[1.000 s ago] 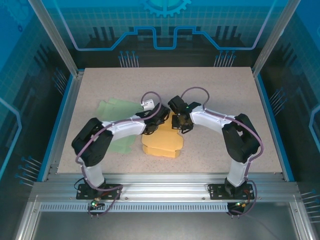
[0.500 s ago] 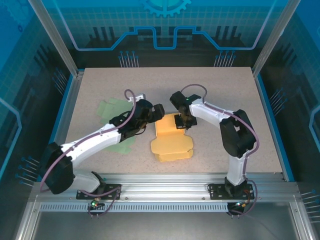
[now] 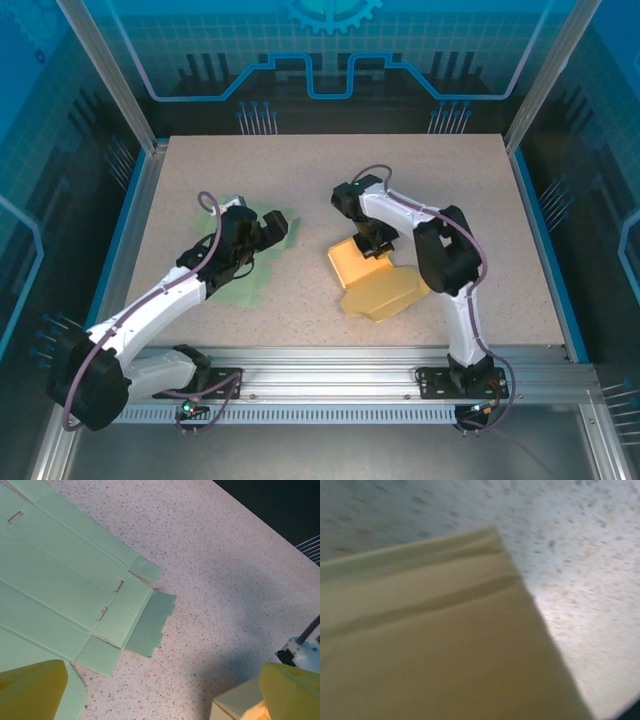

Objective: Fold the paper box

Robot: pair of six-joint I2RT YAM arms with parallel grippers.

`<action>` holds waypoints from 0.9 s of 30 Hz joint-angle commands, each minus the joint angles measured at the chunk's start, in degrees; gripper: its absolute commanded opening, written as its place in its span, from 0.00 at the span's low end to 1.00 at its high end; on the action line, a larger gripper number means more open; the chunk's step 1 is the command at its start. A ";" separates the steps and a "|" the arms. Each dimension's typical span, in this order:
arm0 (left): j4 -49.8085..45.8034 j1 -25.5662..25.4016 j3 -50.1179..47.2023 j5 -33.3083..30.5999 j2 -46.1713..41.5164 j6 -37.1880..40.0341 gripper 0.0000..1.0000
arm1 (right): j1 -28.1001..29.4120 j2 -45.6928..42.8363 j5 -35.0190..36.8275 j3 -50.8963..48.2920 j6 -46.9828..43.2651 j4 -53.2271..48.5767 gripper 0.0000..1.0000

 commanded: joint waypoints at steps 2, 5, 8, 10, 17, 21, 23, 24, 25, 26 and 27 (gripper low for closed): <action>1.08 1.76 -1.95 2.59 -1.17 0.83 0.99 | -0.71 11.49 11.69 4.52 -1.03 -10.97 0.00; 1.74 2.74 -2.55 3.49 -0.97 0.57 0.99 | -0.47 14.95 13.73 8.52 -1.52 -12.03 0.00; 3.01 3.28 -2.91 4.42 -0.40 0.47 0.99 | -0.29 16.56 14.13 11.11 -2.85 -10.74 0.00; 3.17 3.62 -2.68 4.89 0.26 0.55 0.99 | 0.00 17.08 14.64 11.72 -3.88 -9.31 0.00; 4.62 3.74 -2.28 6.22 1.26 0.43 0.99 | 1.86 17.20 18.75 7.78 -4.56 0.96 0.00; 5.10 3.75 -2.03 6.53 1.25 0.54 0.99 | 3.28 17.36 25.56 5.30 -5.26 7.33 0.00; 5.21 3.72 -1.71 6.67 1.27 0.65 0.99 | 3.81 17.08 27.24 4.44 -6.20 10.40 0.00; 5.26 3.75 -1.71 6.66 1.22 0.73 0.99 | 3.87 16.58 27.22 3.79 -7.09 12.57 0.00; 5.40 3.74 -1.62 6.67 1.21 0.73 0.99 | 4.08 16.04 27.29 3.66 -7.99 13.69 0.00; 5.51 3.73 -1.69 6.71 1.28 0.67 0.99 | 4.43 15.25 29.33 3.43 -7.94 14.82 0.00; 5.64 3.75 -1.76 6.79 1.21 0.58 0.99 | 4.49 13.94 28.73 3.04 -8.91 16.57 0.00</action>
